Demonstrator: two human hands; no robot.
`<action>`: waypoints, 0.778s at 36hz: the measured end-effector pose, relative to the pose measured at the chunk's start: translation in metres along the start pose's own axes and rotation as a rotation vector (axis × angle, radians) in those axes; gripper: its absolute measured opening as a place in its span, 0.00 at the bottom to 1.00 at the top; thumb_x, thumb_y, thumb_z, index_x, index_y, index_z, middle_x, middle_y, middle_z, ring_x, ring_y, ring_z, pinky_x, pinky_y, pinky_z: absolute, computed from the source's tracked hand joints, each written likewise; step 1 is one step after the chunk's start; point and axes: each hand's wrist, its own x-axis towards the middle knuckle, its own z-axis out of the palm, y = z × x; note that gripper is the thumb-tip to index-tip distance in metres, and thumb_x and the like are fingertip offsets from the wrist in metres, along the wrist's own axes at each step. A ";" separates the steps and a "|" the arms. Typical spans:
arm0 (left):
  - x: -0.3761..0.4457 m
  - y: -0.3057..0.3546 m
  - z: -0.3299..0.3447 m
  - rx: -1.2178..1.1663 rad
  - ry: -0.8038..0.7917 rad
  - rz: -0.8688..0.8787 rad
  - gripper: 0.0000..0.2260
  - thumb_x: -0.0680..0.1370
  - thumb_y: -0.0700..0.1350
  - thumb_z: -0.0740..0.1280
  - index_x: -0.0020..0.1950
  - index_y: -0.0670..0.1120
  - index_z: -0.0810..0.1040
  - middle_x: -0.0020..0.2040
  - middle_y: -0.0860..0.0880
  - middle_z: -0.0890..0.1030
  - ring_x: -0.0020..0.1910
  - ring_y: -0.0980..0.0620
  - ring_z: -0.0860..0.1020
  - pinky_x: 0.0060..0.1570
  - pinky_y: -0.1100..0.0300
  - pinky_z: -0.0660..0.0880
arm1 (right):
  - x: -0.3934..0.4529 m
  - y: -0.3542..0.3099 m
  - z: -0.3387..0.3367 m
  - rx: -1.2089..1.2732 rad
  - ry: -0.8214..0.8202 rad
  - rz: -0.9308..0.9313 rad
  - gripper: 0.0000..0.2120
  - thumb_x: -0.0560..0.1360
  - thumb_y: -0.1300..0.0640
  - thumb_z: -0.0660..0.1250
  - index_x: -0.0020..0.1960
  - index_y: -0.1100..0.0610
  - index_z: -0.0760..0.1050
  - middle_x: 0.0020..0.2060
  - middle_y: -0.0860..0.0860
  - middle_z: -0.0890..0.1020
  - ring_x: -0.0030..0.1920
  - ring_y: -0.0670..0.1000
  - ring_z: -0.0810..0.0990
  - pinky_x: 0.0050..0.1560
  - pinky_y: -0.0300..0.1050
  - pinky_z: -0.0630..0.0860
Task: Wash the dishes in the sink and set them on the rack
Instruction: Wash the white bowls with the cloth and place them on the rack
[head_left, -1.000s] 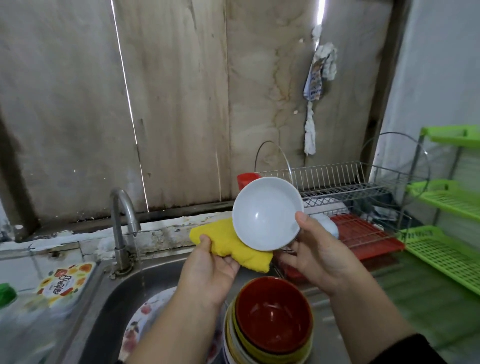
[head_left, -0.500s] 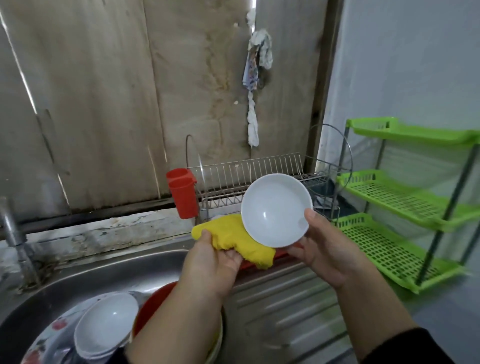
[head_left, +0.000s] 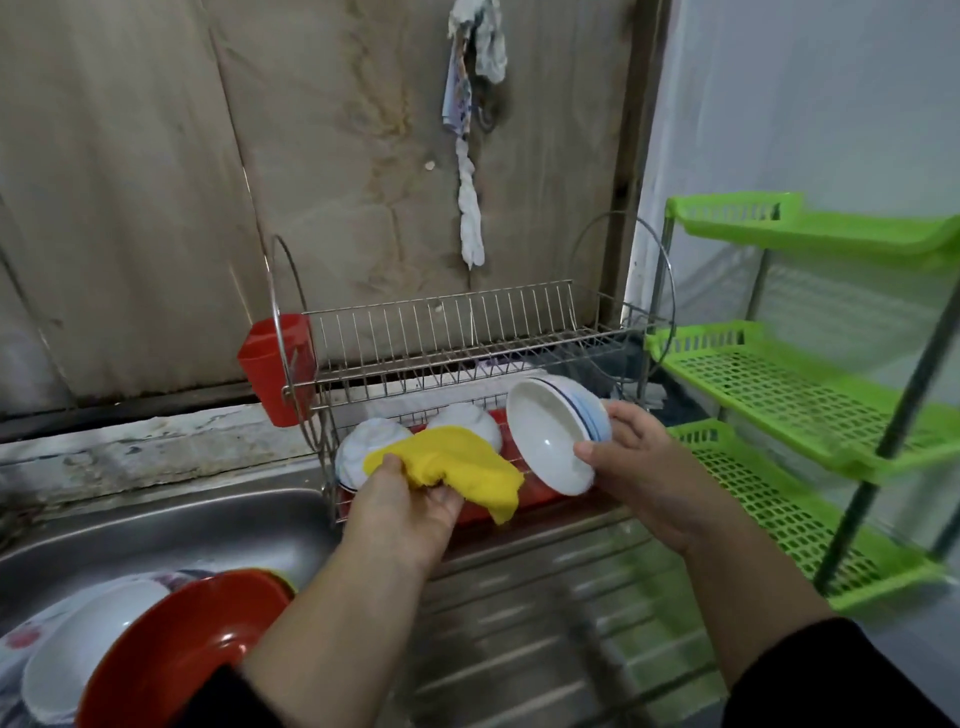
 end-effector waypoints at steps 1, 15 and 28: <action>0.002 0.000 0.001 0.012 0.004 0.001 0.21 0.85 0.49 0.48 0.71 0.37 0.66 0.63 0.40 0.76 0.53 0.47 0.74 0.43 0.50 0.70 | 0.006 0.002 -0.003 -0.051 0.008 -0.017 0.21 0.69 0.71 0.69 0.58 0.56 0.71 0.50 0.51 0.81 0.47 0.49 0.81 0.42 0.42 0.80; 0.047 -0.006 0.025 0.197 0.115 0.117 0.20 0.84 0.50 0.49 0.69 0.38 0.65 0.66 0.39 0.72 0.57 0.44 0.74 0.51 0.49 0.72 | 0.098 0.028 -0.017 -0.807 0.022 -0.201 0.40 0.61 0.62 0.80 0.69 0.57 0.67 0.61 0.54 0.72 0.58 0.53 0.72 0.52 0.42 0.71; 0.076 -0.009 0.022 0.154 0.184 0.129 0.20 0.84 0.49 0.50 0.70 0.39 0.66 0.68 0.39 0.72 0.64 0.43 0.73 0.51 0.50 0.70 | 0.157 0.058 -0.018 -1.268 -0.054 -0.246 0.42 0.65 0.63 0.77 0.73 0.59 0.61 0.72 0.56 0.63 0.75 0.55 0.53 0.70 0.42 0.53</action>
